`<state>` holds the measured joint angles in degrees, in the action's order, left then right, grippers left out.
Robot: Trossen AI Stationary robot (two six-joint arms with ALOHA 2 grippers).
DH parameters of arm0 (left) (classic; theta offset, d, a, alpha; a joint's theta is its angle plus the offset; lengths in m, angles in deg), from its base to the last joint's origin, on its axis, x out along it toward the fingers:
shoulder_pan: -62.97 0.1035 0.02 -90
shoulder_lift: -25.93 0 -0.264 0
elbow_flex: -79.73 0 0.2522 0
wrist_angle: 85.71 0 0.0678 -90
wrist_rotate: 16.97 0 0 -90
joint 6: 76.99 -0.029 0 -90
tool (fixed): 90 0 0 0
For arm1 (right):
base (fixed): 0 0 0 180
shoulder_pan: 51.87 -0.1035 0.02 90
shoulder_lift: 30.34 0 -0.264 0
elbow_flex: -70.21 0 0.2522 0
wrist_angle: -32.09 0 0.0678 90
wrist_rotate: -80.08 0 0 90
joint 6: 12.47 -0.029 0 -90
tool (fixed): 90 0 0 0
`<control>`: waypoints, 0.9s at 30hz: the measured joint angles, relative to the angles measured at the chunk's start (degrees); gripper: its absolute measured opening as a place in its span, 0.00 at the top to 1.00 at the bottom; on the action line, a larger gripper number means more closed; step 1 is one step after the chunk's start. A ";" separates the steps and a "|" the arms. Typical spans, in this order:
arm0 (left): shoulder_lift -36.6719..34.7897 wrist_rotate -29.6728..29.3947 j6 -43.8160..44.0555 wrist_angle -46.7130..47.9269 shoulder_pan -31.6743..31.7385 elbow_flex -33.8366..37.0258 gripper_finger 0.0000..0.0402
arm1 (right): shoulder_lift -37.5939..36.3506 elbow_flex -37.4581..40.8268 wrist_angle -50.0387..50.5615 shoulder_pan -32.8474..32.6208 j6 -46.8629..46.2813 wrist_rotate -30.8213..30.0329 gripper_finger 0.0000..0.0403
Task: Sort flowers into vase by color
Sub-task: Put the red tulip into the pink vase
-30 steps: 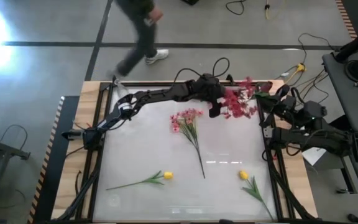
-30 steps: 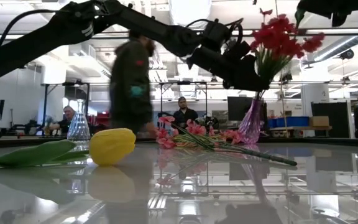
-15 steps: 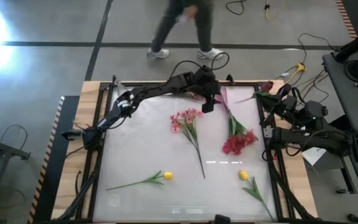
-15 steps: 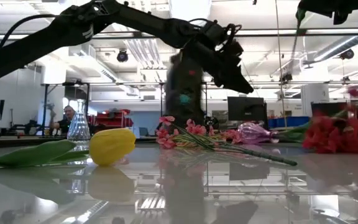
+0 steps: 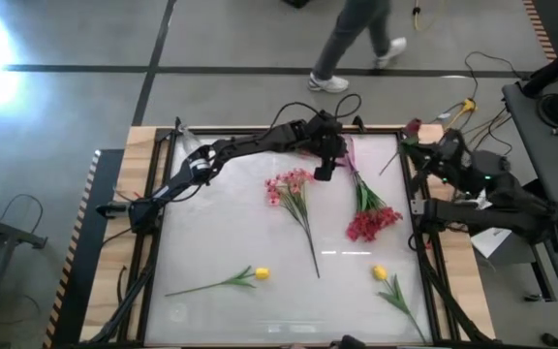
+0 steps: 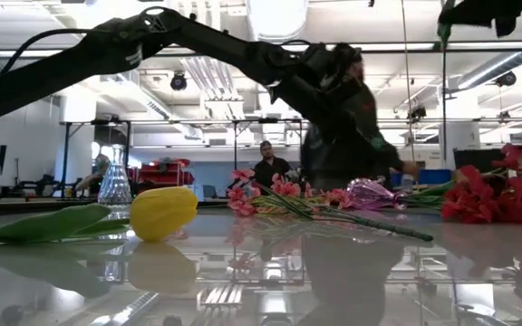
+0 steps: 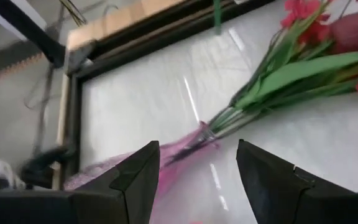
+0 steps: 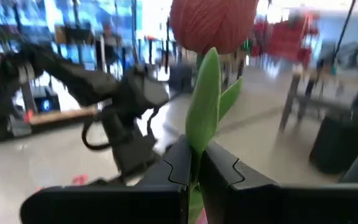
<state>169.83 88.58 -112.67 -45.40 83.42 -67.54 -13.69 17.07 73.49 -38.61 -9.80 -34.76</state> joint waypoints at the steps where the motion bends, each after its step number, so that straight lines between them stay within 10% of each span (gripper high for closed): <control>1: -0.01 0.05 1.53 0.25 -0.12 0.02 0.51 | 1.29 -0.10 0.87 0.01 -2.20 -0.41 0.97; 14: -14.33 5.40 10.03 27.33 0.02 -0.01 0.63 | 23.01 -12.98 13.10 -2.48 -18.06 21.72 0.97; 27: -30.65 5.81 15.93 43.06 -3.83 0.00 0.77 | 52.25 -20.54 17.25 -13.12 -14.20 27.49 0.97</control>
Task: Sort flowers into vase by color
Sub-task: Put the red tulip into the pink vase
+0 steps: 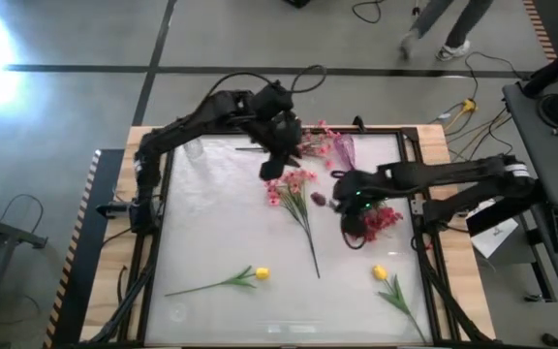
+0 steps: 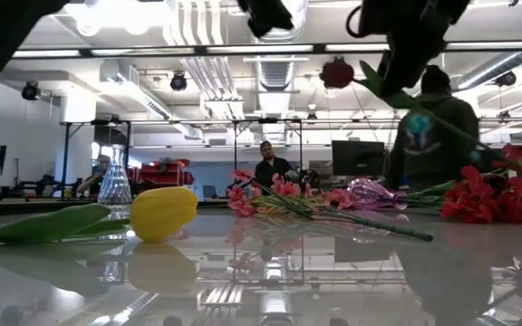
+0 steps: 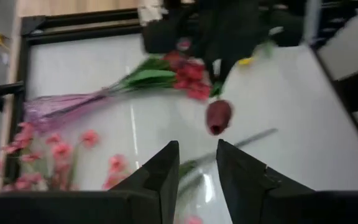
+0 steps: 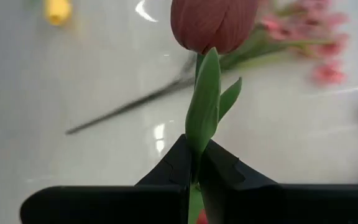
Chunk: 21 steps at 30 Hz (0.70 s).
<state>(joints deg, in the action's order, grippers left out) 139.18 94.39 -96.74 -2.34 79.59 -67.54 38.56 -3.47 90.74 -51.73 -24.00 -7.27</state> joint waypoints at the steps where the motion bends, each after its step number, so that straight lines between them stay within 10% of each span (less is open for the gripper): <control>1: -0.75 0.15 0.42 1.02 -0.86 0.02 0.77 | 1.77 -0.30 -0.61 -0.64 -0.61 1.39 0.97; 11: -6.44 -4.44 8.47 5.25 -11.14 0.08 0.80 | 14.47 -1.91 -0.12 -6.22 3.36 10.69 0.94; 21: -8.17 -20.48 24.92 6.58 -25.73 0.14 0.80 | 15.68 -4.68 5.51 -7.76 17.34 10.49 0.64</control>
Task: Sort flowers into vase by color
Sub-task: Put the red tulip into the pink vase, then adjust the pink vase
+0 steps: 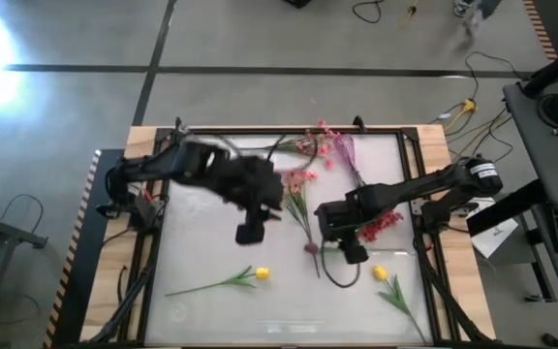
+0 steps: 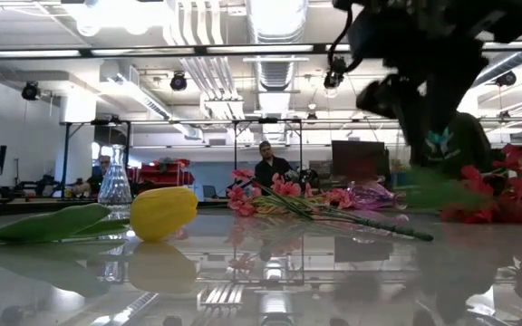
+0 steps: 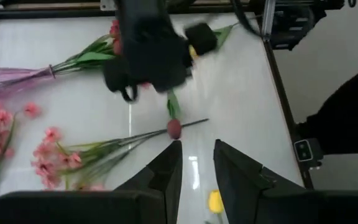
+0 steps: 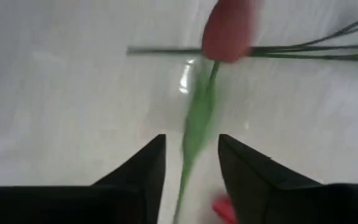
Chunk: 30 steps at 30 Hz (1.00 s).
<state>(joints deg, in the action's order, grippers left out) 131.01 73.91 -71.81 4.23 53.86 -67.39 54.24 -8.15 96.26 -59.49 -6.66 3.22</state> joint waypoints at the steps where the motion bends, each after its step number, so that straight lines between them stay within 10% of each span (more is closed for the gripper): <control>1: 0.00 -1.75 1.71 0.01 -1.70 0.00 0.80 | -0.60 -0.88 3.05 0.00 3.52 -1.32 0.62; 15: 0.03 -30.04 23.72 -0.26 -22.85 9.67 0.80 | -6.22 2.66 15.10 11.22 60.67 -31.56 0.53; 22: -4.65 -31.44 26.06 -5.64 -23.35 26.65 0.80 | -4.60 8.98 7.43 24.74 78.37 -38.95 0.56; 30: -16.26 -27.85 20.74 -36.28 -18.99 57.12 0.80 | -3.21 10.29 -5.27 34.11 96.77 -35.16 0.59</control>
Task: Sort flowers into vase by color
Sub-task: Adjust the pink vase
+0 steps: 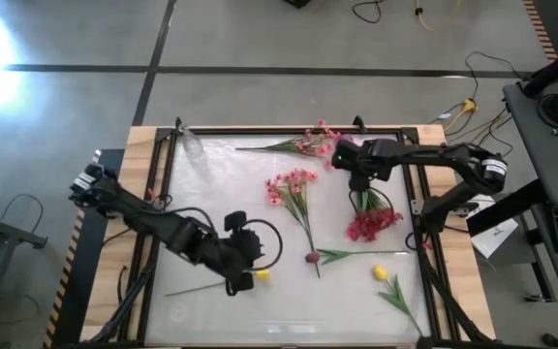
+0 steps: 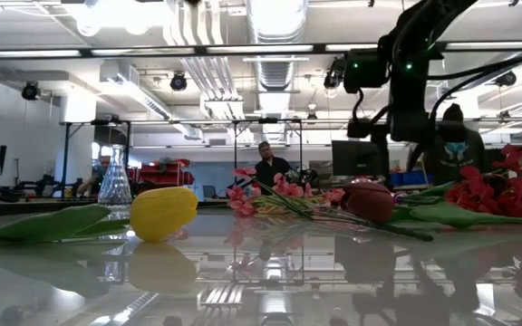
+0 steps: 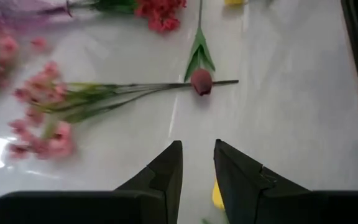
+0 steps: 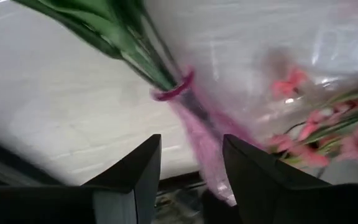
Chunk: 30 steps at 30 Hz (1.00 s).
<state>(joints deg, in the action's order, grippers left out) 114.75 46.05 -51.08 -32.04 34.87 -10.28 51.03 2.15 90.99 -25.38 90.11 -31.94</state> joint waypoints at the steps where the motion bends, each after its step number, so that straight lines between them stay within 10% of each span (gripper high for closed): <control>1: -0.70 0.78 -0.19 -3.78 0.58 3.45 0.80 | 0.64 -0.36 -0.03 0.55 0.96 0.28 0.59; 11: 1.87 2.46 -0.32 -28.36 2.08 19.96 0.80 | 7.22 -2.47 -0.06 3.99 6.65 2.34 0.56; 30: 19.57 2.40 3.23 -32.55 1.76 11.52 0.80 | 15.66 -6.21 1.62 2.74 11.08 -2.86 0.45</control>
<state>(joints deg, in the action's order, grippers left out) 134.32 48.45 -47.85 -64.60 36.63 1.25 66.68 -4.06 92.61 -22.64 101.19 -34.80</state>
